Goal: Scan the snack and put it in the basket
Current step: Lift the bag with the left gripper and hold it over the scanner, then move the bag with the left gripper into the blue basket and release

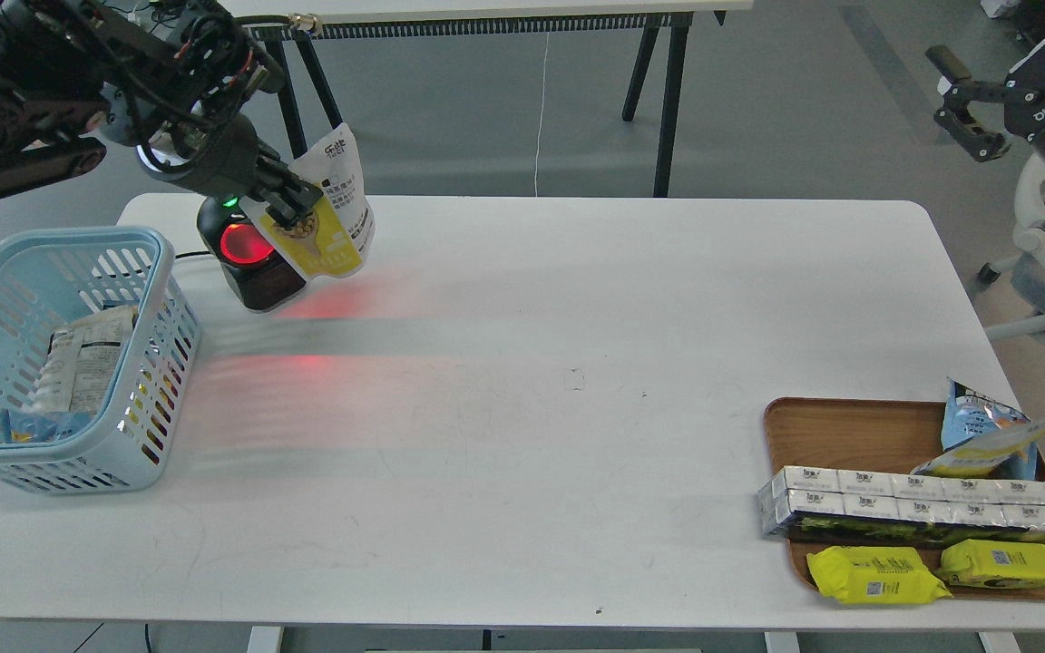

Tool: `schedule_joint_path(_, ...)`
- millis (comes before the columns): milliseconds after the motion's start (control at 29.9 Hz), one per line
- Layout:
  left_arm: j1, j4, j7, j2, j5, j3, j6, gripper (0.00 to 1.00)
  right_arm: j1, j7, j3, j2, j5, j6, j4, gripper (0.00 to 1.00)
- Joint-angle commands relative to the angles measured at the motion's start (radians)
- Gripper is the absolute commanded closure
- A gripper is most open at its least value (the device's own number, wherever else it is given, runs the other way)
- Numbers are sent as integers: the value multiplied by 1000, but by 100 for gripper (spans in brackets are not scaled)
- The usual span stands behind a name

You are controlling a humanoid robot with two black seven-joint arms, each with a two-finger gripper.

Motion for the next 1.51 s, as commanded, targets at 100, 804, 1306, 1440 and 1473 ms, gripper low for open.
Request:
schedule_joint_path(100,3,2,0,32,11,-1,2,100,0,0,0,1,0,0,0,4)
schedule_joint_path(804,-72,-33,0,385,54,-228,-66,100,-12,0,0,13,0,0,-6,4)
schedule_joint_path(1306,-52,-41,0,715,350,-231,-61,100,-23,0,-2,21,-2,0,-14,4)
schedule_joint_path(1440,-18,-83,0,759,433,-231,-61,100,-23,0,-2,21,-2,0,-15,4)
schedule_joint_path(1473,-11,-105,0,771,450,-231,-61,100,-23,0,-2,21,-2,0,-15,4)
